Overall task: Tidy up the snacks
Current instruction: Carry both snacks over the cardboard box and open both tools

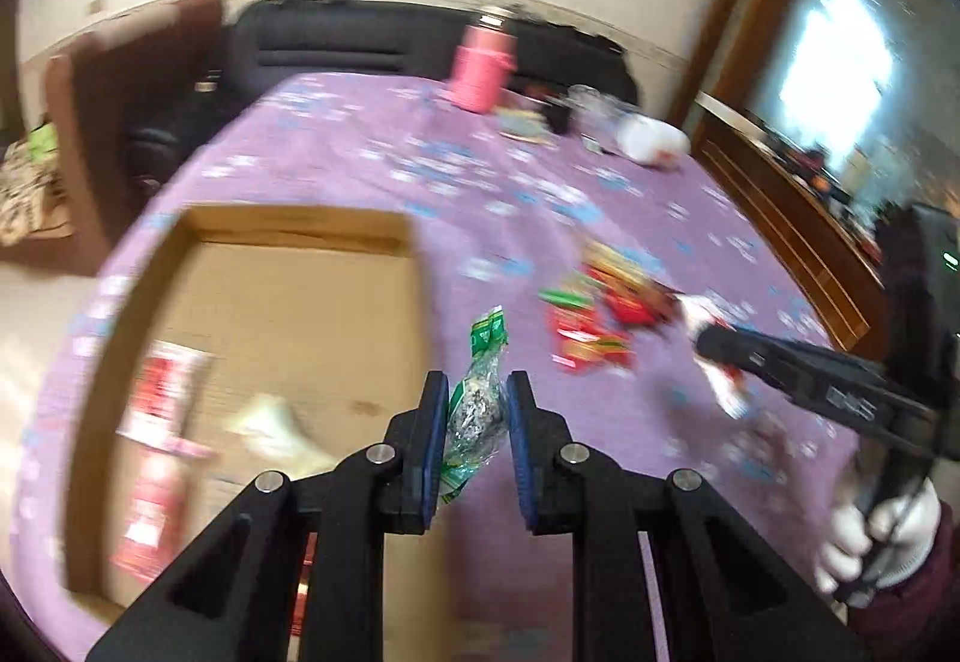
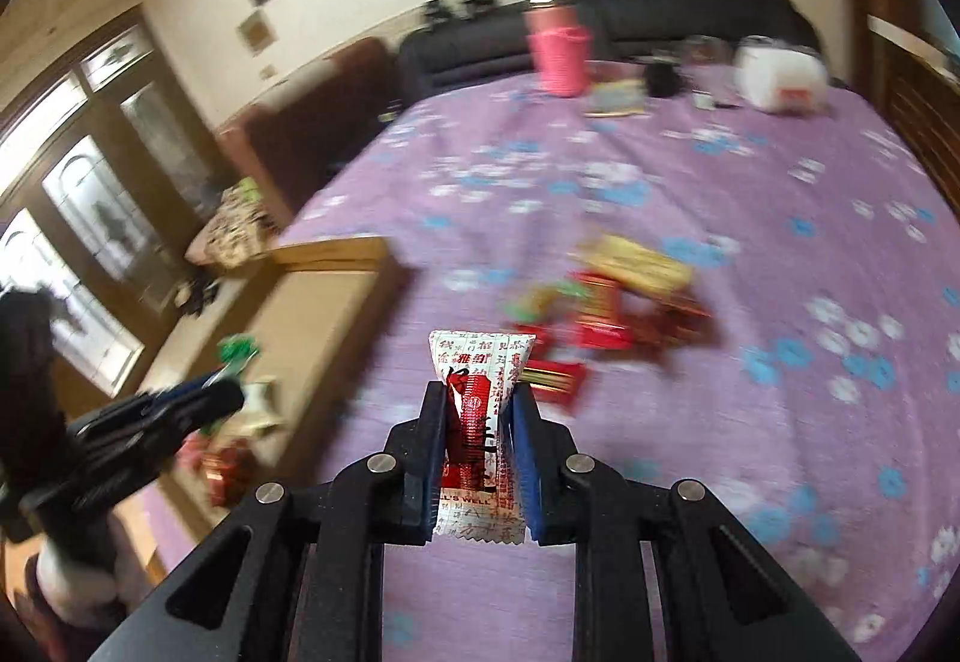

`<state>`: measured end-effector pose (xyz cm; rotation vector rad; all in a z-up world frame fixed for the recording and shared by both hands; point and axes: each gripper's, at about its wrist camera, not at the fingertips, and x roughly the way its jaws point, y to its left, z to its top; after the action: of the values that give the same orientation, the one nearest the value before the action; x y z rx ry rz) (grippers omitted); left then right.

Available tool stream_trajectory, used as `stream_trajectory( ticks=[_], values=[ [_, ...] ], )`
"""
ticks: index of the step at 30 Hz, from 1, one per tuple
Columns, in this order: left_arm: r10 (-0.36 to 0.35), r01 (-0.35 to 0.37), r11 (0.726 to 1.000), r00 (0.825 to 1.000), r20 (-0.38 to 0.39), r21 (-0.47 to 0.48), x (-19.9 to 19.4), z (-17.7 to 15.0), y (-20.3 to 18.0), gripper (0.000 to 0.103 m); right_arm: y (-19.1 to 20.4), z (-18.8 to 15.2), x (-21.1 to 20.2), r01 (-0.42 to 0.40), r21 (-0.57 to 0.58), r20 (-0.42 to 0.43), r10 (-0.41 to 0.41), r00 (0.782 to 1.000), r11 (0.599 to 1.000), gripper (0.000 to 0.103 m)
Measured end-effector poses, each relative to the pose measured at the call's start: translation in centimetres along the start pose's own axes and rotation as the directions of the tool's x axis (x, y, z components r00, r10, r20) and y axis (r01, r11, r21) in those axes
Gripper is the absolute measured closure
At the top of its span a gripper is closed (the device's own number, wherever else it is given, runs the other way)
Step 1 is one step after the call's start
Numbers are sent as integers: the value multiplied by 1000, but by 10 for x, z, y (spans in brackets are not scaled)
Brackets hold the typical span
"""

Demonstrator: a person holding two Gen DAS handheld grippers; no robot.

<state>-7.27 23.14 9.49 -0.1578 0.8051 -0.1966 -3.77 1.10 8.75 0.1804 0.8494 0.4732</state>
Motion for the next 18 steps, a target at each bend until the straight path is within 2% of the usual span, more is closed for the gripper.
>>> stream_trajectory(
  ticks=[4, 9, 13, 18],
  values=[
    [43, -44, 997, 999, -17, -67, 6, 17, 50, 84, 51, 16, 30, -93, -43, -52, 91, 995, 995, 80],
    [51, -64, 981, 996, -76, -184, 39, 29, 107, 84, 96, 26, 83, -137, -67, -133, 127, 983, 988, 80],
    [63, -86, 973, 992, -109, -215, 59, 29, 130, 84, 119, 25, 127, -147, -72, -201, 130, 971, 987, 80],
    [68, -99, 965, 989, -131, -242, 77, 33, 145, 84, 130, 22, 165, -130, -79, -241, 108, 965, 988, 78]
  ],
)
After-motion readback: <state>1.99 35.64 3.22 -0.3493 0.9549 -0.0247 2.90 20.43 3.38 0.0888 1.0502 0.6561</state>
